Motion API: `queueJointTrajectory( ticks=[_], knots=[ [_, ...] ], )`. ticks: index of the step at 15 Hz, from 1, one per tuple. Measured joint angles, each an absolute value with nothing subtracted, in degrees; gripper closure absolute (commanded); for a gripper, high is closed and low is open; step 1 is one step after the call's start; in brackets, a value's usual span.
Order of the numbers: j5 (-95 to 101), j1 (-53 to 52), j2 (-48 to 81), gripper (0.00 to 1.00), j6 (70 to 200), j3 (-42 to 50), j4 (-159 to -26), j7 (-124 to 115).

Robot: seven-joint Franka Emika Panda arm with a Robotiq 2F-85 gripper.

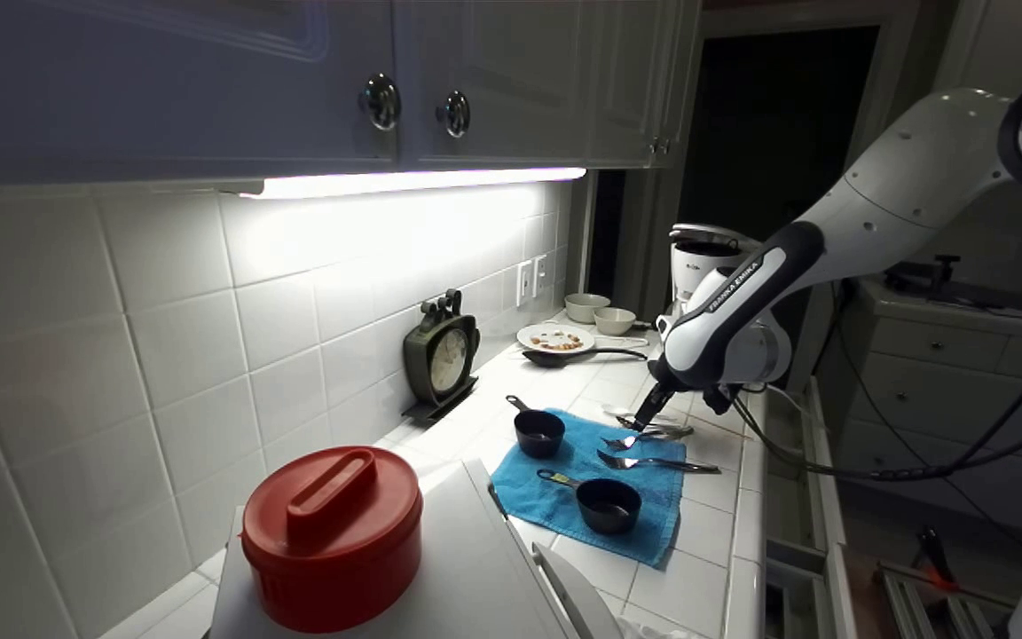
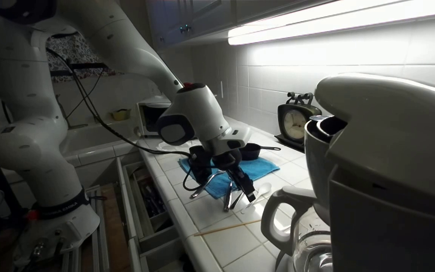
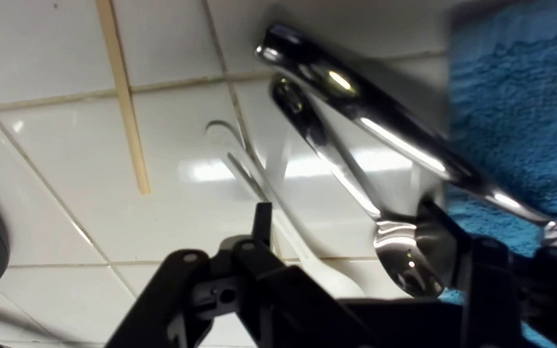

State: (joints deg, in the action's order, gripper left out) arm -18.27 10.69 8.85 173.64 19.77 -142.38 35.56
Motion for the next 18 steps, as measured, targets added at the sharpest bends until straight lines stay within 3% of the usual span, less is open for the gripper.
queueJointTrajectory(
  ticks=[4, 10, 13, 18],
  knots=[
    [-18.27, 11.16, 9.00, 0.35, 173.64, 19.08, -141.87, 35.56],
    [-18.27, 11.16, 9.02, 0.58, 173.62, 18.82, -141.65, 35.56],
    [-18.27, 11.13, 9.02, 0.52, 173.54, 18.29, -141.62, 35.56],
    [-18.27, 11.12, 8.93, 0.85, 173.09, 17.36, -141.52, 35.56]
  ],
)
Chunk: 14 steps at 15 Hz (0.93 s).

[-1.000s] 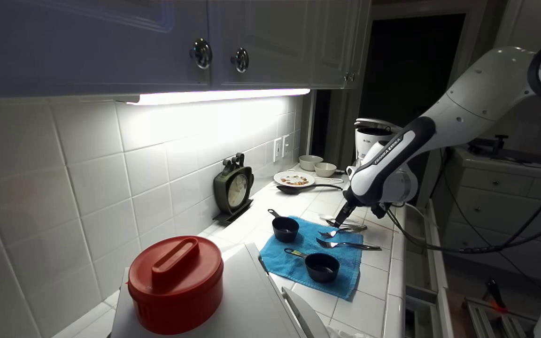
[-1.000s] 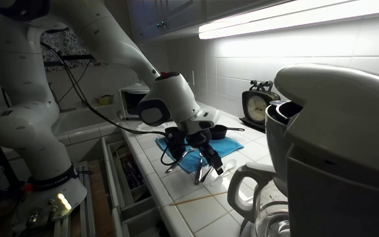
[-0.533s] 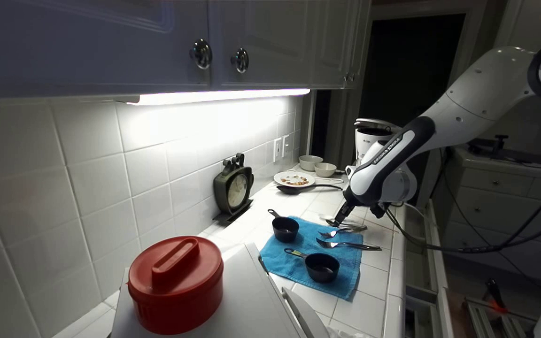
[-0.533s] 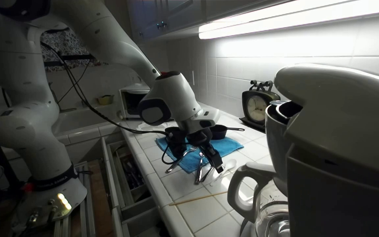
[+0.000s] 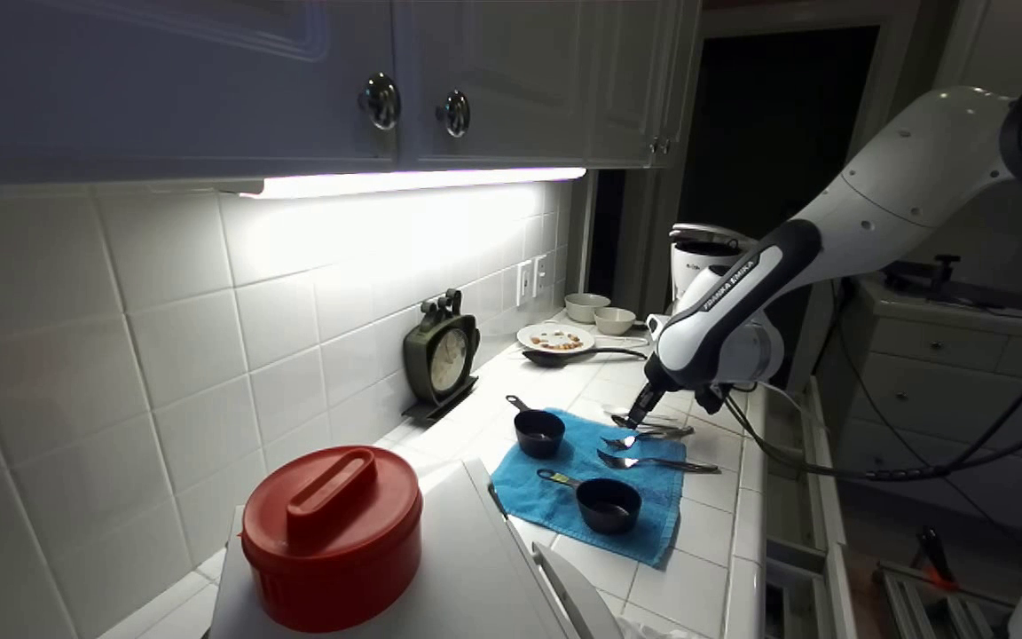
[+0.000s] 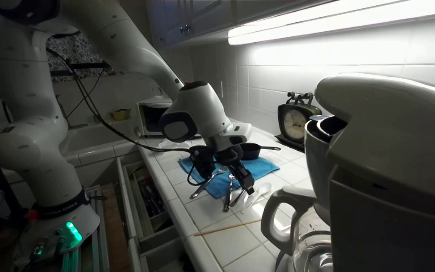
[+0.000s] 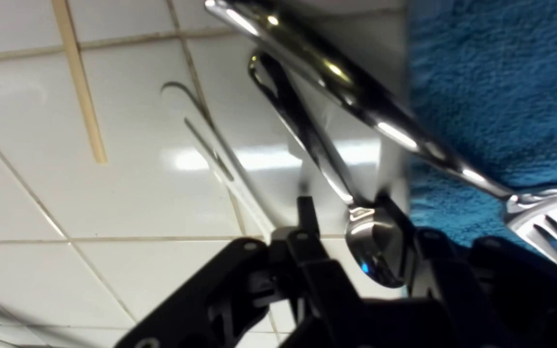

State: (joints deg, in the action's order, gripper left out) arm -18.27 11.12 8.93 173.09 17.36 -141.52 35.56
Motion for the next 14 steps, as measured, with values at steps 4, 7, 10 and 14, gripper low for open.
queueJointTrajectory(
  ticks=[4, 7, 10, 14],
  knots=[
    [-18.27, 11.13, 8.58, 0.93, 172.36, 16.49, -141.26, 35.54],
    [-18.27, 11.14, 8.56, 0.93, 172.07, 16.43, -140.74, 35.54],
    [-18.27, 11.15, 8.56, 0.93, 171.96, 16.42, -140.62, 35.54],
    [-19.09, 11.18, 8.20, 0.94, 171.60, 15.91, -140.69, 35.52]
  ],
)
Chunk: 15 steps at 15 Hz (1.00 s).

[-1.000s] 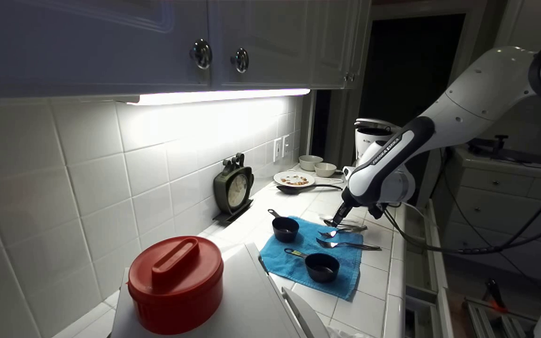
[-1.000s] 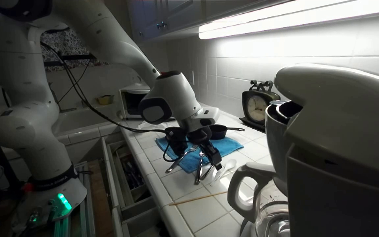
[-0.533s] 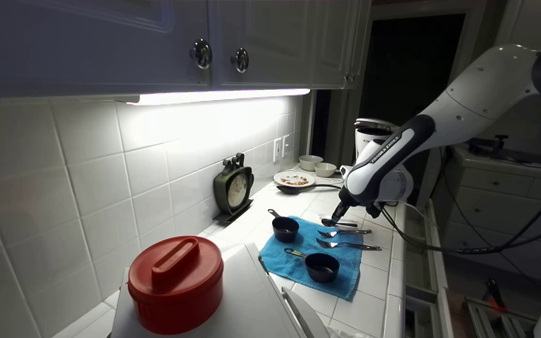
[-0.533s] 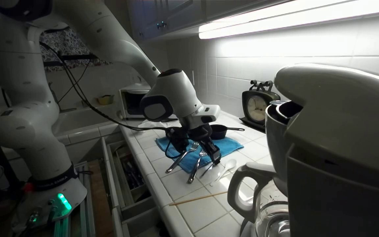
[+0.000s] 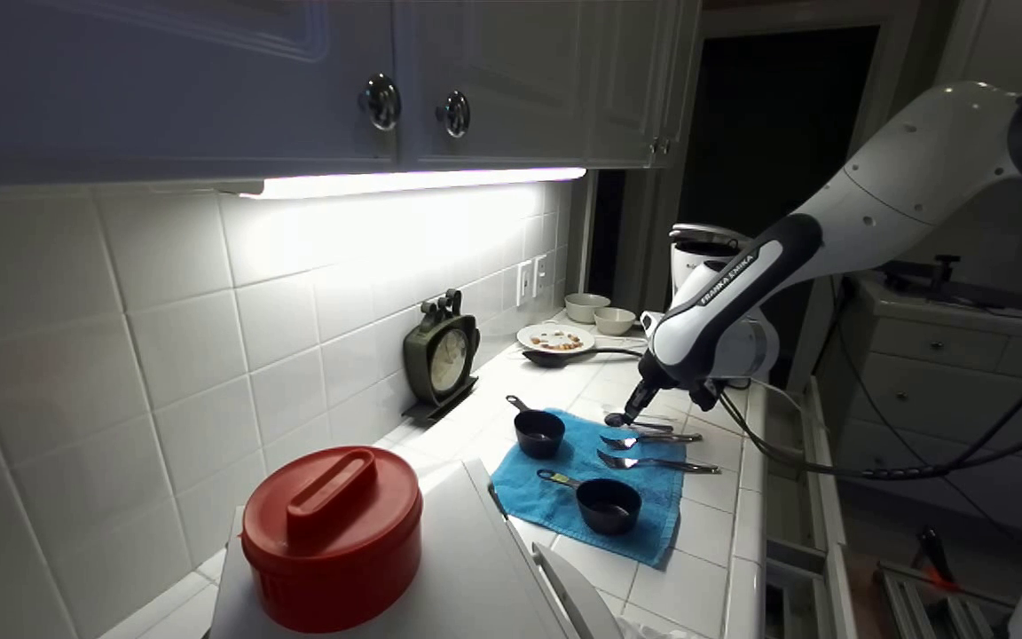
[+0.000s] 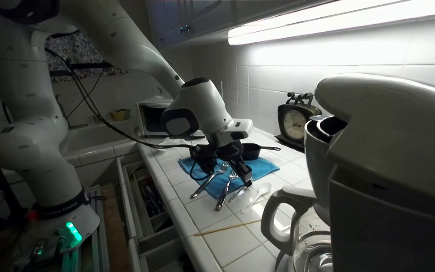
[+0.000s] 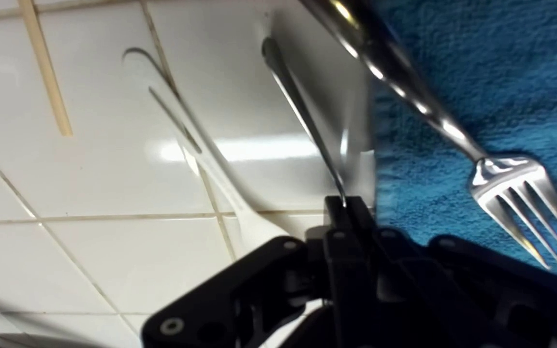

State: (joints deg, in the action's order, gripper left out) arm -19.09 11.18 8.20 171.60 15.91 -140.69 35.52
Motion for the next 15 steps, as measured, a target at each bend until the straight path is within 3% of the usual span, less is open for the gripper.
queueJointTrajectory(
  ticks=[15],
  knots=[
    [-28.30, 10.52, -0.52, 0.94, 165.77, 12.35, -142.75, 40.95]
  ],
)
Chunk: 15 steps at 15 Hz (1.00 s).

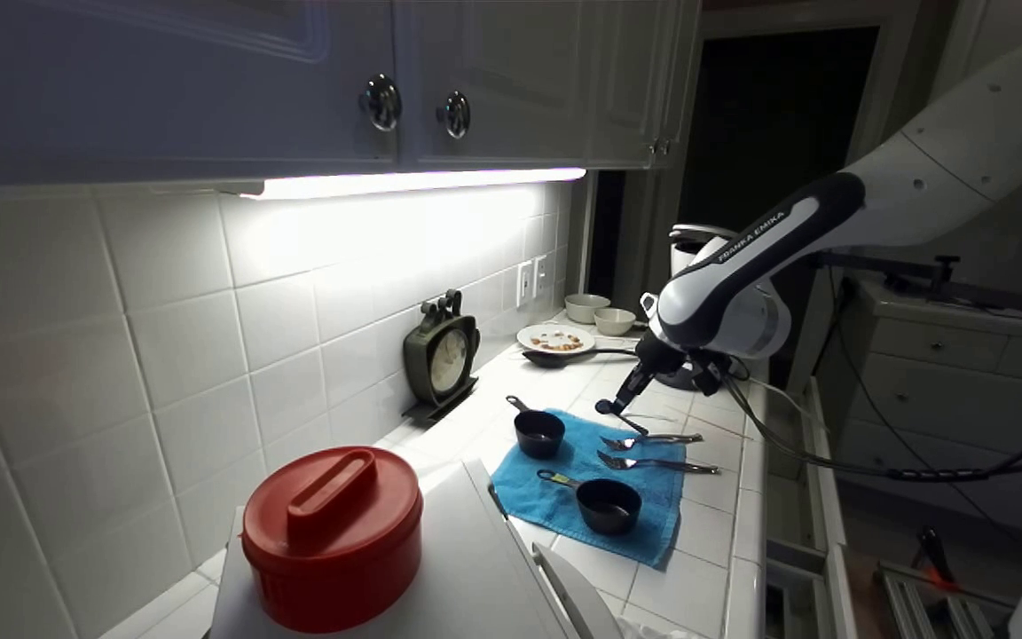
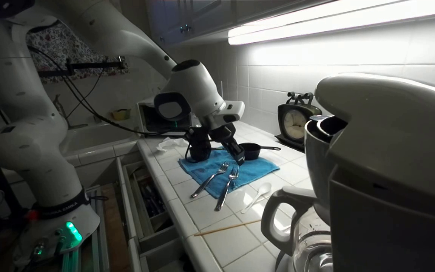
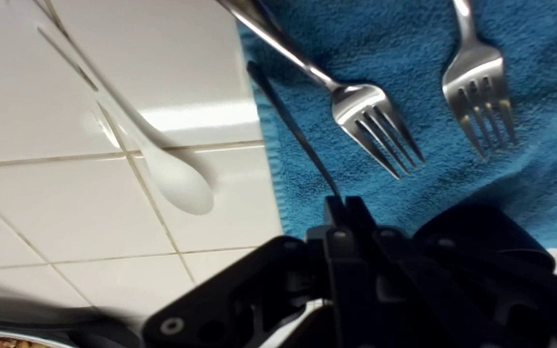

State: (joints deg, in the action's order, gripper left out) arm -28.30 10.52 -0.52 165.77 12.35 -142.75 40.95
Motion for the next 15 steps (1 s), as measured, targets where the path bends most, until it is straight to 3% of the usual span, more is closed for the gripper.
queueJointTrajectory(
  ticks=[15],
  knots=[
    [-25.71, 8.05, -5.56, 0.94, 149.60, 12.32, -143.39, 44.42]
  ],
)
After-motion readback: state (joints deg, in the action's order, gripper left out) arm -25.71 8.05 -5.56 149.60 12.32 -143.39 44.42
